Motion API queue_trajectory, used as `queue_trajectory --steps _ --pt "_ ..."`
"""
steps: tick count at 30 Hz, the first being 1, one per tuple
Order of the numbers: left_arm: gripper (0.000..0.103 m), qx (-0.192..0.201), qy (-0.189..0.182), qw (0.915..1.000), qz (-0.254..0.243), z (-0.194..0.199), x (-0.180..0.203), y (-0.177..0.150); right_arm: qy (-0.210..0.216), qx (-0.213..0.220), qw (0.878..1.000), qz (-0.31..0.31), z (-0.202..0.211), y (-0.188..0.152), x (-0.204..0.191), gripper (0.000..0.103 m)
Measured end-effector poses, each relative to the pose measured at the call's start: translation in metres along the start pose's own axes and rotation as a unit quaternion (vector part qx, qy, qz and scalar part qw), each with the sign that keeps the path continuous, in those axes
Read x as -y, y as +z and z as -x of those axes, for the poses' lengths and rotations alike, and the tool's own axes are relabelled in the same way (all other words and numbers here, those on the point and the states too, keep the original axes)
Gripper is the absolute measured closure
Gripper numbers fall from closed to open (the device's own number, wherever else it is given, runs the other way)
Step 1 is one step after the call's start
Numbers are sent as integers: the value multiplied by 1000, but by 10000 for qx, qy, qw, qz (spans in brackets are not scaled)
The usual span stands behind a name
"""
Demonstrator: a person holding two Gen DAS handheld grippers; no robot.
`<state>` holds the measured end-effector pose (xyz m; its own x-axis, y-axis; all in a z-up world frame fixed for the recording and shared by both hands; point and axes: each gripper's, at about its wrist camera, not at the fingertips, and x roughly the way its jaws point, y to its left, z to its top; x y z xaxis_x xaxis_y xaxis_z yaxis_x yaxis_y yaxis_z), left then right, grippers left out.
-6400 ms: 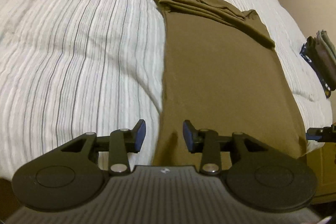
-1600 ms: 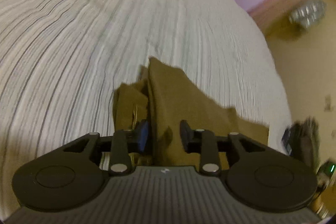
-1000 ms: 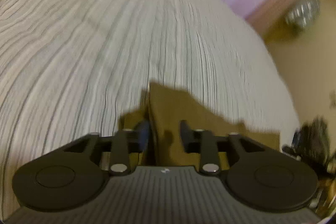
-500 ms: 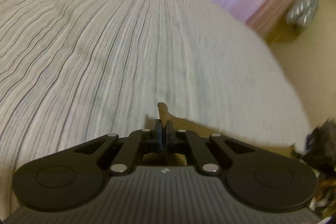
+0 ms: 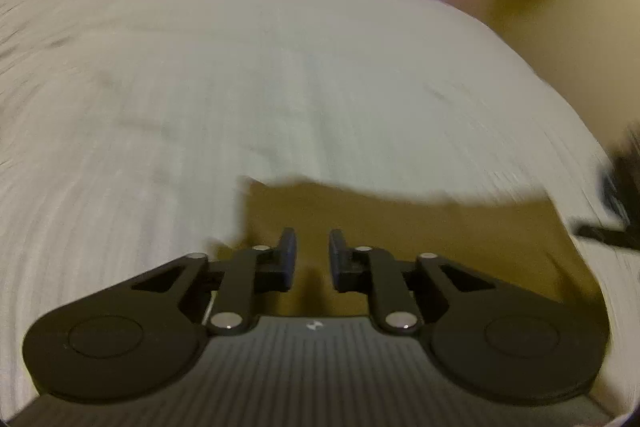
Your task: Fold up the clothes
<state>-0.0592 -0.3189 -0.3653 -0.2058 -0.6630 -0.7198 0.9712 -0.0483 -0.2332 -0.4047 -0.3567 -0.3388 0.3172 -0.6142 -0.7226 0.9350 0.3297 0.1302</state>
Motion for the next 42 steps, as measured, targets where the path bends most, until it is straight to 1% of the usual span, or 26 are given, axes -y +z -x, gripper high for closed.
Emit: queue_trajectory --steps 1,2,3,4,5,6,9,10,11,13,15,17,19,20,24,25,26,28,31,33,34,36,37,39,41,42 --pt "91 -115 -57 9997 -216 1 9 -14 11 -89 9997 213 3 -11 -9 42" --pt "90 -263 7 9989 -390 -1 13 -27 -8 -193 9989 416 4 -22 -17 42" --pt "90 -389 107 9984 -402 -3 10 -40 -119 -352 9977 571 0 -34 -21 42" --pt "92 -382 138 9990 -178 -2 3 -48 -263 -531 9963 626 -6 -46 -16 42" --pt "97 -376 169 9991 46 -1 -4 -57 -342 -611 9959 577 -11 -54 -7 42" --pt "99 -350 214 9989 213 2 -9 -60 -359 -597 9962 526 -10 -54 -2 42" --pt "99 -147 412 9984 354 24 -6 -43 -370 -464 9974 397 2 -48 9 42" --pt "95 -32 428 9986 320 32 -3 -38 -351 -386 9979 373 10 -44 10 42" --pt "94 65 394 9988 297 41 2 -34 -322 -319 9983 369 21 -43 7 42" --pt "94 177 150 9993 284 58 17 -33 -239 -184 9989 352 42 -42 -1 42" --pt "94 150 -10 9997 178 65 33 -45 -26 -103 9994 325 57 -52 -12 42" --pt "91 -15 42 10000 -3 58 41 -64 63 -189 9988 449 56 -65 -25 42" --pt "91 -119 196 9997 -72 48 41 -86 -31 -330 9976 605 45 -90 -30 42" --pt "92 -24 206 9998 -22 47 38 -93 -56 -352 9972 663 41 -100 -32 42" --pt "93 377 262 9989 40 51 36 -114 48 22 9975 707 42 -121 -28 42" --pt "92 542 269 9982 -24 58 40 -115 74 115 9973 717 42 -126 -27 42" --pt "84 688 256 9973 -62 64 43 -117 100 208 9971 728 43 -131 -27 42" --pt "81 857 193 9961 -74 66 45 -125 152 395 9963 749 43 -142 -25 42" --pt "79 764 261 9966 -187 57 46 -136 205 676 9944 786 44 -157 -23 42" --pt "79 923 340 9947 -281 63 49 -148 90 866 9926 843 46 -166 -26 42" --pt "79 914 407 9945 -302 67 51 -149 33 961 9915 871 47 -171 -28 42" --pt "76 894 540 9939 -342 74 54 -153 -47 1110 9914 688 58 -175 -29 42" --pt "70 845 614 9939 -355 79 57 -154 -65 1158 9918 528 68 -177 -29 42" --pt "66 599 866 9940 -306 98 68 -156 -58 1138 9933 213 91 -184 -27 42" --pt "57 367 1030 9936 -278 120 81 -163 -107 811 9966 -98 118 -190 -31 42" --pt "57 269 1076 9934 -284 130 87 -166 -79 662 9973 -311 130 -194 -31 42"
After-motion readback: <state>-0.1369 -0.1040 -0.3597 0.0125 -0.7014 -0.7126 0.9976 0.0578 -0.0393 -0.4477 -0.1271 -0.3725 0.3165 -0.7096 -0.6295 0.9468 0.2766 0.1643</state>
